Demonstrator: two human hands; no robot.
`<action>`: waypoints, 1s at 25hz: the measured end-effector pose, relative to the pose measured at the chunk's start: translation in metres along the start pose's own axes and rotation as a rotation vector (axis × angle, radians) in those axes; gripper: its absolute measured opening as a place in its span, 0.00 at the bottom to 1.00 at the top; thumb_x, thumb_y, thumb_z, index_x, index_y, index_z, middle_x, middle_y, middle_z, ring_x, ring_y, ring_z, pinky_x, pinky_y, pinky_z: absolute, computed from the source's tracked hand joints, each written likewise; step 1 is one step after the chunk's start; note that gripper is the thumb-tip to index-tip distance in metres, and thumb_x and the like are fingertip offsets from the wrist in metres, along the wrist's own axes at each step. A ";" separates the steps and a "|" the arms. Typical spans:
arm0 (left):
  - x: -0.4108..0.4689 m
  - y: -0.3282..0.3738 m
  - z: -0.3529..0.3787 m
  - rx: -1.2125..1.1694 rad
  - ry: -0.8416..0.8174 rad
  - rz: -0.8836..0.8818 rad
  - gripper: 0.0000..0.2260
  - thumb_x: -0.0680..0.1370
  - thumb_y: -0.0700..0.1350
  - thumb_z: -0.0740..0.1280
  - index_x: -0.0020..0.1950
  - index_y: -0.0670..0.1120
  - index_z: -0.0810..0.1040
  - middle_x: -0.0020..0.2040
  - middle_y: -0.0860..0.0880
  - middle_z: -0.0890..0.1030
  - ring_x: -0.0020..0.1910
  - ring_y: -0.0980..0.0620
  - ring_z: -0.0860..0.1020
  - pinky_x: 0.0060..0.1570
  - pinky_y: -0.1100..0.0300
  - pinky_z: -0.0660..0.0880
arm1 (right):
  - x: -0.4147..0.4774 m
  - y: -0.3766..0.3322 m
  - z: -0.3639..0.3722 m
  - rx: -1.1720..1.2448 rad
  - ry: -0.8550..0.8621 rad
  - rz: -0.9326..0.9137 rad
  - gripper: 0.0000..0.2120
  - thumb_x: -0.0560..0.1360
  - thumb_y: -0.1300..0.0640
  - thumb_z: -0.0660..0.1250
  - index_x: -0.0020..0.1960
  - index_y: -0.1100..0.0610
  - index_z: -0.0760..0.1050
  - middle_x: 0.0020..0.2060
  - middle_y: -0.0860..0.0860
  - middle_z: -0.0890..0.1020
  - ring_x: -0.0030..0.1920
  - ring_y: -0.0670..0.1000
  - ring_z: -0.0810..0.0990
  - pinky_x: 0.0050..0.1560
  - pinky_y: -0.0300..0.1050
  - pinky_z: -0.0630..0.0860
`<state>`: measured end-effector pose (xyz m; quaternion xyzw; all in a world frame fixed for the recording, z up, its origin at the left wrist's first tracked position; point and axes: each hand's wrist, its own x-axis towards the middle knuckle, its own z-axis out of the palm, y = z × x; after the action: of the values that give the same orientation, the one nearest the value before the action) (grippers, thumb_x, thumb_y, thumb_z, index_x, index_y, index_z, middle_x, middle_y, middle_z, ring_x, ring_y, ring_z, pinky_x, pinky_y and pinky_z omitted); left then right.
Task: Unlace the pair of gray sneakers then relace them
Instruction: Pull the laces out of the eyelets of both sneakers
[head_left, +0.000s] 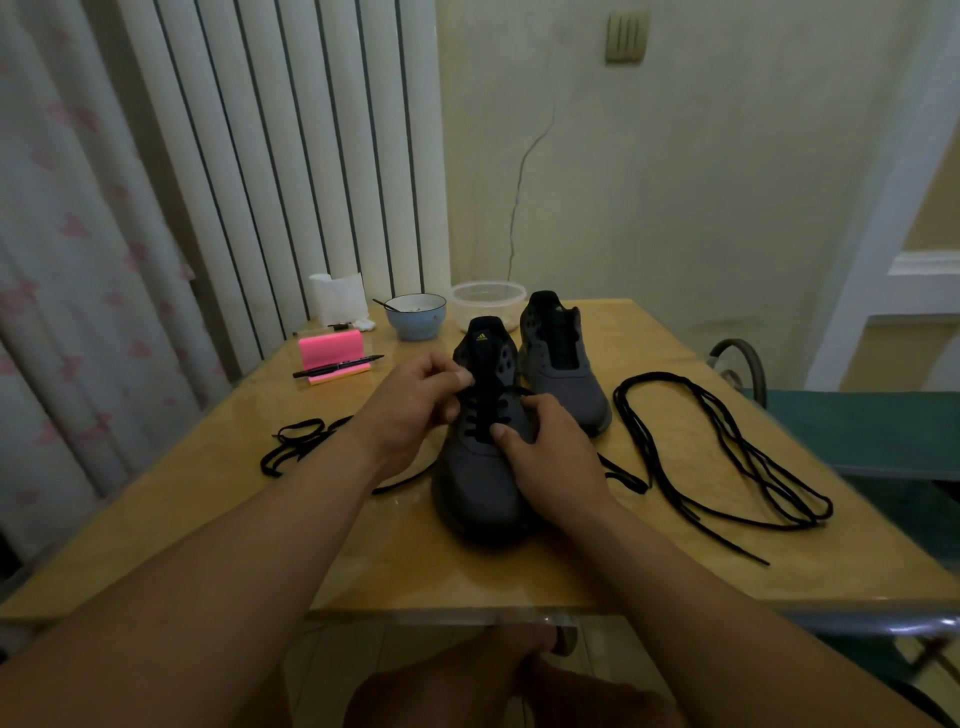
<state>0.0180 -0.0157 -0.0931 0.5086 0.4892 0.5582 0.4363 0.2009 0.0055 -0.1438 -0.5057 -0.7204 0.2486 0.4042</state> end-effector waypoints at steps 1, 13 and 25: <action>0.000 0.000 0.001 -0.045 -0.001 -0.008 0.03 0.83 0.38 0.65 0.50 0.43 0.74 0.36 0.49 0.78 0.30 0.53 0.70 0.35 0.60 0.71 | 0.000 0.000 0.000 0.000 0.001 -0.002 0.23 0.80 0.42 0.69 0.70 0.50 0.71 0.61 0.48 0.79 0.59 0.50 0.80 0.57 0.51 0.80; -0.020 0.023 -0.042 0.302 0.138 0.056 0.13 0.82 0.53 0.70 0.46 0.44 0.76 0.35 0.49 0.73 0.37 0.51 0.73 0.58 0.43 0.77 | 0.003 -0.001 -0.001 -0.031 -0.034 0.041 0.24 0.80 0.41 0.68 0.72 0.50 0.70 0.64 0.48 0.79 0.62 0.52 0.80 0.59 0.54 0.80; -0.039 -0.007 -0.071 -0.495 0.735 -0.121 0.19 0.78 0.67 0.70 0.44 0.51 0.76 0.27 0.55 0.68 0.29 0.55 0.68 0.40 0.56 0.70 | 0.000 -0.012 -0.009 -0.090 -0.073 0.041 0.24 0.81 0.43 0.67 0.73 0.51 0.69 0.66 0.49 0.79 0.62 0.53 0.80 0.54 0.50 0.78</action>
<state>-0.0484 -0.0604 -0.1059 0.1269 0.4924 0.7756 0.3740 0.2019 0.0002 -0.1294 -0.5288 -0.7345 0.2424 0.3493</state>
